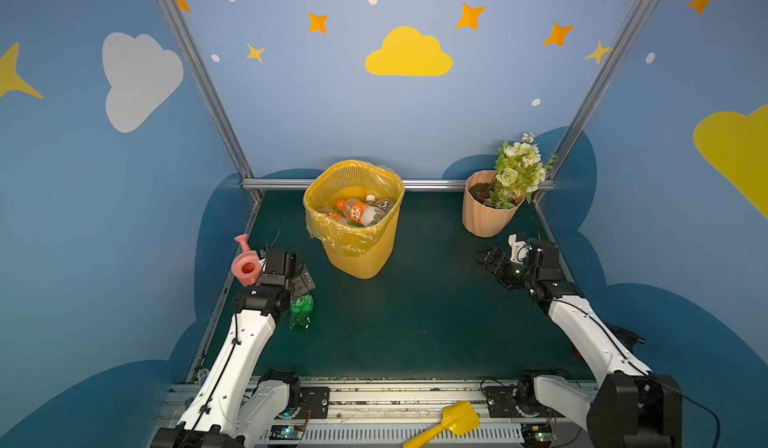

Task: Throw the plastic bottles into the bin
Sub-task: 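Lower the left gripper onto the green Sprite bottle beside the watering can, then close the left gripper on the Sprite bottle and lift it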

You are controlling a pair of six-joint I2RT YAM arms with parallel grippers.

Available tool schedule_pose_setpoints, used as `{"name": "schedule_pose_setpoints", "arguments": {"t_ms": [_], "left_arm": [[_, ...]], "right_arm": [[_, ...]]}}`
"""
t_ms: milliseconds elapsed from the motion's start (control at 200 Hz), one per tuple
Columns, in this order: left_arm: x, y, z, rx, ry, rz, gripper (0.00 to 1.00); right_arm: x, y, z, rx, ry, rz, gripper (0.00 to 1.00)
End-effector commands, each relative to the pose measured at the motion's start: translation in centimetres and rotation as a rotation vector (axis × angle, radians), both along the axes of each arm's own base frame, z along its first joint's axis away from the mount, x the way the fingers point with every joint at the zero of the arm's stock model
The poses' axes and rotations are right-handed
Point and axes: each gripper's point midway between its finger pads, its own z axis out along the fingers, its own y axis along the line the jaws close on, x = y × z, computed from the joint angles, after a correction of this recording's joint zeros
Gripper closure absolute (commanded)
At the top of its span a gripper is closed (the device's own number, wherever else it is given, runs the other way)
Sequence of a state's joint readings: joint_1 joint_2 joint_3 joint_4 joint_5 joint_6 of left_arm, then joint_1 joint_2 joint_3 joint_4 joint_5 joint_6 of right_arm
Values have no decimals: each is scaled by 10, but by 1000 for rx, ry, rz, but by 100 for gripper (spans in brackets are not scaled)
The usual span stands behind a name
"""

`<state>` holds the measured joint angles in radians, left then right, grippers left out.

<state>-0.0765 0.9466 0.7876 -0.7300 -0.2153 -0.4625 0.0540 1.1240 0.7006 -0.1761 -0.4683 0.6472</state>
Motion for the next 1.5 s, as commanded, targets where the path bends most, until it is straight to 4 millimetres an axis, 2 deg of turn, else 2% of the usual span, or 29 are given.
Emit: {"name": "schedule_pose_setpoints", "arguments": {"t_ms": [0, 140, 506, 701, 821, 841, 946, 1016, 1341, 1497], "left_arm": [[-6, -6, -12, -63, 20, 19, 0], [-7, -10, -30, -76, 73, 2, 0], [8, -11, -75, -61, 234, -2, 0], [19, -18, -89, -62, 351, -70, 0], [15, -22, -103, -68, 442, -101, 0], [14, -23, -105, -70, 452, -108, 1], [15, -26, -109, -81, 471, -128, 3], [14, -28, -110, -85, 474, -140, 6], [14, -34, -112, -105, 482, -170, 40], [16, -35, -107, -105, 452, -173, 46]], "right_arm": [[0, 1, -5, 3, 2, 11, 6], [0, 3, -6, 15, 5, 21, 6], [-1, 0, -6, 10, 3, 1, 6], [-2, -4, -4, -1, -4, -13, 6], [-3, -6, -3, -3, -2, -15, 6], [-8, -7, -14, -5, 23, -17, 6], [-9, -10, -16, -8, 24, -30, 6], [-9, -12, -16, -7, 24, -33, 6], [-9, -15, -19, -6, 29, -38, 6], [-8, -17, -20, 1, 33, -47, 6]]}}
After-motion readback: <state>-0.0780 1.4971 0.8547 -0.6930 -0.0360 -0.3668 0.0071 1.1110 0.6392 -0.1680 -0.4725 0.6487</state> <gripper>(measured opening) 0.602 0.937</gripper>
